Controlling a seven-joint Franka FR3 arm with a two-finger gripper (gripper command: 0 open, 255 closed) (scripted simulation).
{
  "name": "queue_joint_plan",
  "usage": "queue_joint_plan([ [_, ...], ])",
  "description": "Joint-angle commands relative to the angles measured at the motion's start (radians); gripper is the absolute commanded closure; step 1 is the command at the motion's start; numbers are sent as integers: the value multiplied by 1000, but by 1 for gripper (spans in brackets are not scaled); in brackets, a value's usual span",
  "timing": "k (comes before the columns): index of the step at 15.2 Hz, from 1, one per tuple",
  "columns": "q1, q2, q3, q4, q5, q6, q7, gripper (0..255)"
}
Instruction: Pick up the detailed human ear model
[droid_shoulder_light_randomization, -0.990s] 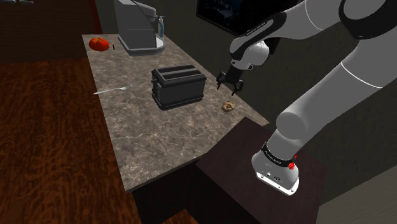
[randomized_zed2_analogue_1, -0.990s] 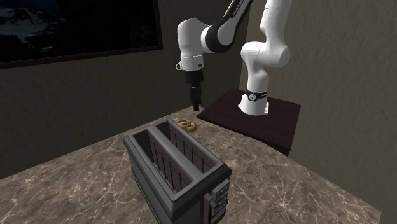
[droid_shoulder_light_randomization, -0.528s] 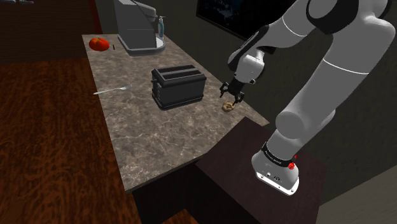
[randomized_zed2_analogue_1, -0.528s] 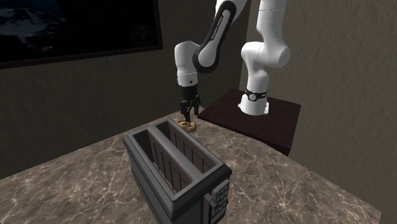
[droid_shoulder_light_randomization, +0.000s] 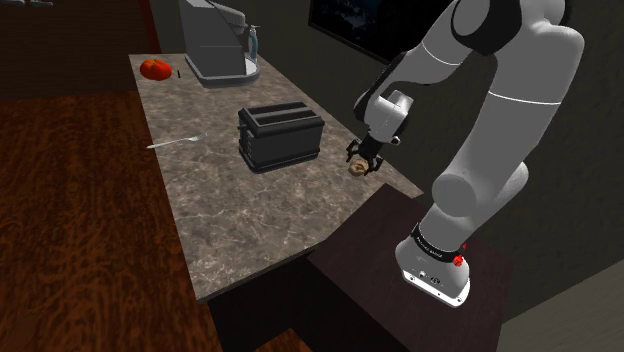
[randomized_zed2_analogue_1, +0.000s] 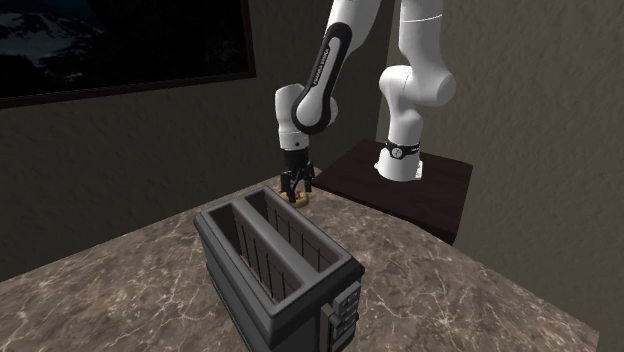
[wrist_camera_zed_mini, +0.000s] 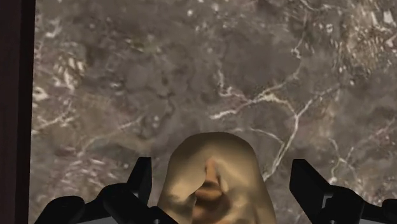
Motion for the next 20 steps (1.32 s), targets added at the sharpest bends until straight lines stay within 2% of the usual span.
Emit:
queue_joint_plan([
  [1,-14,49,21,18,60,22,-55,0],
  [3,-15,49,22,18,59,22,-55,0],
  [4,-15,52,23,19,63,23,-57,255],
  [13,-15,49,22,18,60,22,-55,255],
  [20,14,-70,-32,-18,-90,-38,77,255],
])
